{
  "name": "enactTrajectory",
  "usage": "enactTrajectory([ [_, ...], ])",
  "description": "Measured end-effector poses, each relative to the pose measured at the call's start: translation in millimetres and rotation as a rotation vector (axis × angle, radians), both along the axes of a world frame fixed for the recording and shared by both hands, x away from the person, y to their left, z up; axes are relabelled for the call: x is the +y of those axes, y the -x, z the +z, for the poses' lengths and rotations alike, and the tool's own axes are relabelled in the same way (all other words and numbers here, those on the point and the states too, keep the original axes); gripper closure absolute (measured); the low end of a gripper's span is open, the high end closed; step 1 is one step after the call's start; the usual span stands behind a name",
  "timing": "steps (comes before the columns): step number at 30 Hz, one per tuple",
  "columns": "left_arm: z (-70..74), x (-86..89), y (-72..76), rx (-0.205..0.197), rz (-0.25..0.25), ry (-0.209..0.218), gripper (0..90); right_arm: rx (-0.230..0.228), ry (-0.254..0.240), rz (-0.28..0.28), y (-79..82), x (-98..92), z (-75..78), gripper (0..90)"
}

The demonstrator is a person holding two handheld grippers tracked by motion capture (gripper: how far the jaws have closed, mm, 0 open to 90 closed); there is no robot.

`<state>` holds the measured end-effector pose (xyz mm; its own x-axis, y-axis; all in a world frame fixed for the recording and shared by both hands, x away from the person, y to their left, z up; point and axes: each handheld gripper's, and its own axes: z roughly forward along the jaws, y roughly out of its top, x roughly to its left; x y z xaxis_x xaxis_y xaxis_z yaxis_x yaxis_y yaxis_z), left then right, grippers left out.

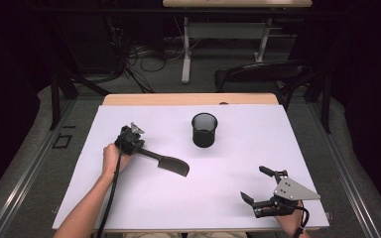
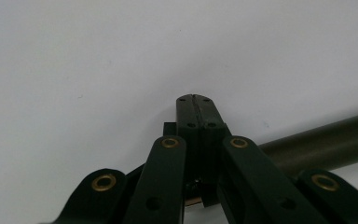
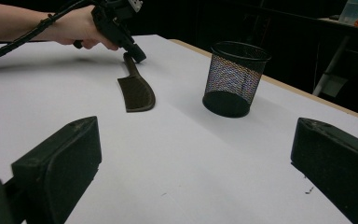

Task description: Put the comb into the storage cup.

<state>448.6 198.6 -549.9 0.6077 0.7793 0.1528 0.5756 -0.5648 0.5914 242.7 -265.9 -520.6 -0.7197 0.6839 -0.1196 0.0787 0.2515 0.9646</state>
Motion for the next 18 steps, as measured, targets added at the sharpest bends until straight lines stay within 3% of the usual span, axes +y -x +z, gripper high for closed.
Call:
enactTrajectory([
  [18,-0.9,6.8,10.7,0.013,0.000,-0.001,90.0,0.003,0.000,-0.001,0.3,0.3,-0.1,1.2],
])
